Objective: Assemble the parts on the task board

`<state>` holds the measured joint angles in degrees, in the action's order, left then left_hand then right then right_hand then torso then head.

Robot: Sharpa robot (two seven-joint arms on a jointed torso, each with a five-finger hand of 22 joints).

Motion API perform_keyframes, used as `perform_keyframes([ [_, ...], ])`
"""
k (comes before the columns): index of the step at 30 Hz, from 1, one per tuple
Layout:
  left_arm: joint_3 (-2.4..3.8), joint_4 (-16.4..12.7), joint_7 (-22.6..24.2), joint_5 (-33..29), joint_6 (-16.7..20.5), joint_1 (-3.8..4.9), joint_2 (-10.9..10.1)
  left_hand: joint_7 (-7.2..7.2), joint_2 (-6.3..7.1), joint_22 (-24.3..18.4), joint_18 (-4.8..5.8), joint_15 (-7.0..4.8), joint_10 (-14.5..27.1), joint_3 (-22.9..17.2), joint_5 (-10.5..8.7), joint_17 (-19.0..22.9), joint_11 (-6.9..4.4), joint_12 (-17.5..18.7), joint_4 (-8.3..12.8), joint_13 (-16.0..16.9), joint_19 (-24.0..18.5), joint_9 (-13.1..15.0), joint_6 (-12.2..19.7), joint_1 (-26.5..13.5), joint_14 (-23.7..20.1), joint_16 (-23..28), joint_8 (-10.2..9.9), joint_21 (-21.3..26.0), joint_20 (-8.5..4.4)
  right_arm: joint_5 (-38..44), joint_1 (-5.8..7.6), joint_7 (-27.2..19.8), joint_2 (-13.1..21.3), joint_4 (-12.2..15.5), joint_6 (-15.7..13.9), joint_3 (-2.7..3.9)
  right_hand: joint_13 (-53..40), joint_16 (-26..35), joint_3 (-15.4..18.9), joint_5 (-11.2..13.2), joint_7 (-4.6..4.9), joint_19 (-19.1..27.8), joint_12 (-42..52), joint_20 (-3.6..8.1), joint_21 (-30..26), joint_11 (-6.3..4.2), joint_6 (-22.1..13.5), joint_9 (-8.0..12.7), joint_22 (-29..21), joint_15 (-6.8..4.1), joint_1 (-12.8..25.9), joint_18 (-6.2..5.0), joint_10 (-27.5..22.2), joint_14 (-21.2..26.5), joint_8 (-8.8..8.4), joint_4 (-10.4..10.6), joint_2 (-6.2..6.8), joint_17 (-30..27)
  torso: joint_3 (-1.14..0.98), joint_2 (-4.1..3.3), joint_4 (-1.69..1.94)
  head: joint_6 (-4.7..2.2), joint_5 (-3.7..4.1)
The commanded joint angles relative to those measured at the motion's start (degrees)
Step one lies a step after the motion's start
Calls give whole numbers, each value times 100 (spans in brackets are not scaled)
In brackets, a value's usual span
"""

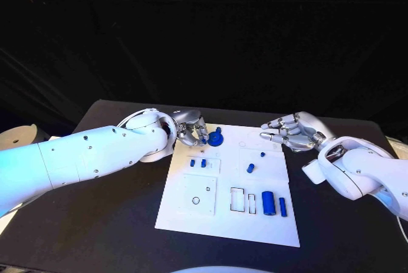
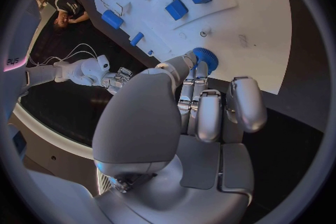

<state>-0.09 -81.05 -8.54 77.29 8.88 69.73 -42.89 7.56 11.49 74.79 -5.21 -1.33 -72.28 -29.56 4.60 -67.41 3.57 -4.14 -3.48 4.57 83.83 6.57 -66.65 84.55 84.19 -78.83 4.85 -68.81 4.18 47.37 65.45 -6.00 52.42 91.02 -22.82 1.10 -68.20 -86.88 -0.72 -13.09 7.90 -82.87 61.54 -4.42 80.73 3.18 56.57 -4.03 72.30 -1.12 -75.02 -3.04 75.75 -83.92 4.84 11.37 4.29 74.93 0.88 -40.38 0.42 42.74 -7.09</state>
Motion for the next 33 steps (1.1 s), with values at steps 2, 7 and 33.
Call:
perform_keyframes([
  [2, -7, 39, -102, 108, -235, -4, -11, -15, 8, 10, 77, 5, -28, -32, 23, 16, -1, 24, -1, -6, 151, -7, -33, -75, 193, -5, -28, -25, 13, 31, -6, -37, -6, 1, 71, 0, -5, 24, 28, -29, 4, 23, 11, -8, -36, -24, 32, 6, -3, -26, 6, -67, 15, -504, 25, 5, -67, 1092, -4, -2, -11, 16, -14],
  [7, -21, 95, -135, 181, -344, -15, -13, -18, 22, 12, 76, 4, -33, -31, 15, 21, -3, 29, 2, -6, 149, -9, -38, -110, 191, -7, -33, -25, 13, 31, -7, -38, -7, 0, 71, 0, -5, 24, 28, -29, 4, 23, 11, -8, -36, -24, 32, 6, -3, -26, 6, -67, 15, -504, 25, 5, -67, 1092, -2, -2, -12, 24, -17],
  [33, -44, 97, -131, 205, -590, -41, 64, -22, 25, 22, 78, 2, -42, -30, 9, 32, -6, 31, 3, -5, 150, -10, -47, -145, 189, -7, -36, -35, 13, 32, -8, -41, -19, -2, 71, 0, 3, 28, 34, -30, 4, 23, 2, -8, -37, -24, 33, 6, -4, -26, 3, -67, 10, -503, 25, 5, -71, 1088, -7, 1, -12, 30, -14],
])
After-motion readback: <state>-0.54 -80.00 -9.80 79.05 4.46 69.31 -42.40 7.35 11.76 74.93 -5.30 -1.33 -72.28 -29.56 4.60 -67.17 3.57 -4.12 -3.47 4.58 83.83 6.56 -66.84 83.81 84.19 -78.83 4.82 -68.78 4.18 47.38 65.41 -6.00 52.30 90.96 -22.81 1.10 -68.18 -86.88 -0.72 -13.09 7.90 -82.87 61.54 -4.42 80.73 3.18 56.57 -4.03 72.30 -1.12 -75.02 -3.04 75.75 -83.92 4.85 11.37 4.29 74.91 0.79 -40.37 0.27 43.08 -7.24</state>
